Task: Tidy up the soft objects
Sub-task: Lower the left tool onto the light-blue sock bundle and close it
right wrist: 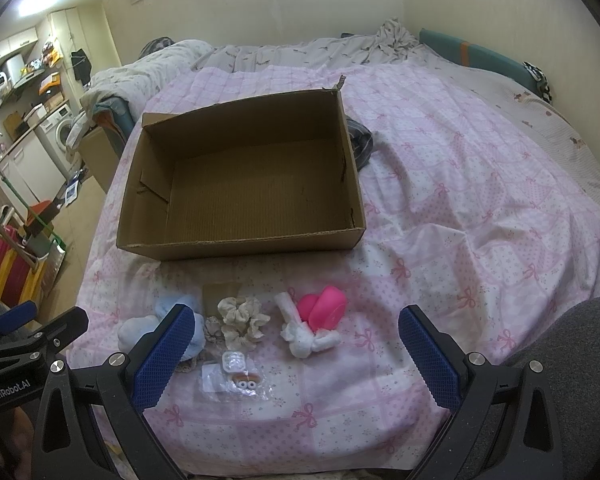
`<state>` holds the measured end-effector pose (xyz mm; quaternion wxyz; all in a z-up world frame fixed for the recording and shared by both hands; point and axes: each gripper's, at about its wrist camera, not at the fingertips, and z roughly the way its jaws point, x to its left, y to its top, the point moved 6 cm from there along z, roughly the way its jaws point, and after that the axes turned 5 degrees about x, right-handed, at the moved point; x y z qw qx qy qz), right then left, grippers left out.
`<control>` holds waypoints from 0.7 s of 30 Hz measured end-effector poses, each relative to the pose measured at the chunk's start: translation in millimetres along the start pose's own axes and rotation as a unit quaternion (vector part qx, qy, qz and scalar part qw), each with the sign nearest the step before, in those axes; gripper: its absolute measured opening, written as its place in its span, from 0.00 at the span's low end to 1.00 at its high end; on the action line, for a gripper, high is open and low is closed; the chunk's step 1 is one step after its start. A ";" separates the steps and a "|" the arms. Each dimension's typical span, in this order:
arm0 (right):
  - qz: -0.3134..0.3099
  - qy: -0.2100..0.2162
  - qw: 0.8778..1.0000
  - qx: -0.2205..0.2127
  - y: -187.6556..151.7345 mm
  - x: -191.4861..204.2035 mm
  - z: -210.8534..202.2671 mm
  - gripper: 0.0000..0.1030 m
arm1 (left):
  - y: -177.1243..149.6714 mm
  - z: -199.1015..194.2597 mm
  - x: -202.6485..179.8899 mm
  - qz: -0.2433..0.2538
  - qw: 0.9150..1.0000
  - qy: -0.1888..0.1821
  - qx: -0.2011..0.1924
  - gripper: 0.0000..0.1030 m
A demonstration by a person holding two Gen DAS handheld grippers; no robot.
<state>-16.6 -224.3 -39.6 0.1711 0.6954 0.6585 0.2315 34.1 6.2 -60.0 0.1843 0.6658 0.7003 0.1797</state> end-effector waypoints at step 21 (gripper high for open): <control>-0.010 0.065 0.998 0.011 57.0 -7.9 -8.2 1.00 | 50.0 20.7 -4.0 0.024 0.994 -0.029 0.103 1.00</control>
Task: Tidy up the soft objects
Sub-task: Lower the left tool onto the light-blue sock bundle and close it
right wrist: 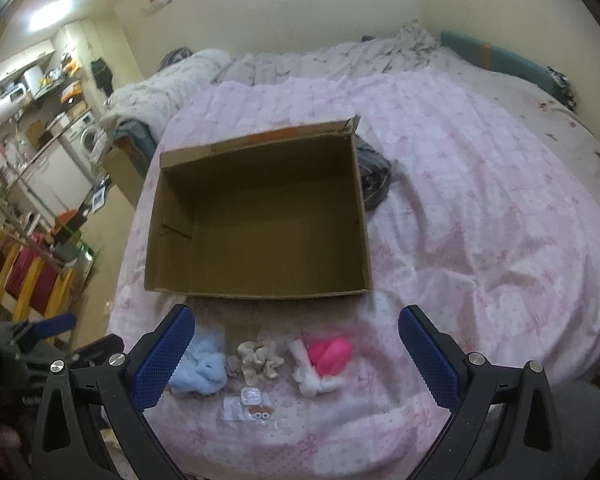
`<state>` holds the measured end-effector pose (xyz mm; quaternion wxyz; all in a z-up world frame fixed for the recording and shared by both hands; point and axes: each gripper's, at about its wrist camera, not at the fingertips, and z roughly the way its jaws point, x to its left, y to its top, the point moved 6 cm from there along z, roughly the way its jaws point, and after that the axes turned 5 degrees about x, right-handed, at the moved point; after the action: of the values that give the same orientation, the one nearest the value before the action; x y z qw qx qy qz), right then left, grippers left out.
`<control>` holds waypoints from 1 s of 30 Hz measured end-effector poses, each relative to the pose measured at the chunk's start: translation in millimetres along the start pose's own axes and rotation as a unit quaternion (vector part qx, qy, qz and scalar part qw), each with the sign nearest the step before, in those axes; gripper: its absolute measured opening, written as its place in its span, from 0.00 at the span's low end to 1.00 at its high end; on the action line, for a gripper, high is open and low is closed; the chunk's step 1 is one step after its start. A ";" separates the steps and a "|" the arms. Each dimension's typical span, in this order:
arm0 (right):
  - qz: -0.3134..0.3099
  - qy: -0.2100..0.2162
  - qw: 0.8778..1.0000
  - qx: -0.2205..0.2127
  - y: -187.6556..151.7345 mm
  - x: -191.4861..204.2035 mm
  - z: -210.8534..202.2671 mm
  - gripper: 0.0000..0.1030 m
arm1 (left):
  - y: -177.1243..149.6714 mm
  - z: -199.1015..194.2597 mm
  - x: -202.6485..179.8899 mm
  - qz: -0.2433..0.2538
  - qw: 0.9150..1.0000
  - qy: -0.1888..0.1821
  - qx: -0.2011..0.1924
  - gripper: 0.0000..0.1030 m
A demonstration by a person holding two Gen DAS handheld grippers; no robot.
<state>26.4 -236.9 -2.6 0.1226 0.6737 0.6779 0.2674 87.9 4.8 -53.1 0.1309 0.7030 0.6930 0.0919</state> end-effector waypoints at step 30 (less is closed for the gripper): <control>0.061 -0.005 0.997 0.052 -14.2 -37.4 46.0 1.00 | -31.3 129.2 -50.7 -0.025 0.980 -0.014 0.199 0.43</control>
<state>40.9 -263.7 -55.4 0.0743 0.7208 0.6478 0.2351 97.2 -53.0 -182.8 -0.0002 0.6987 0.7128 -0.0610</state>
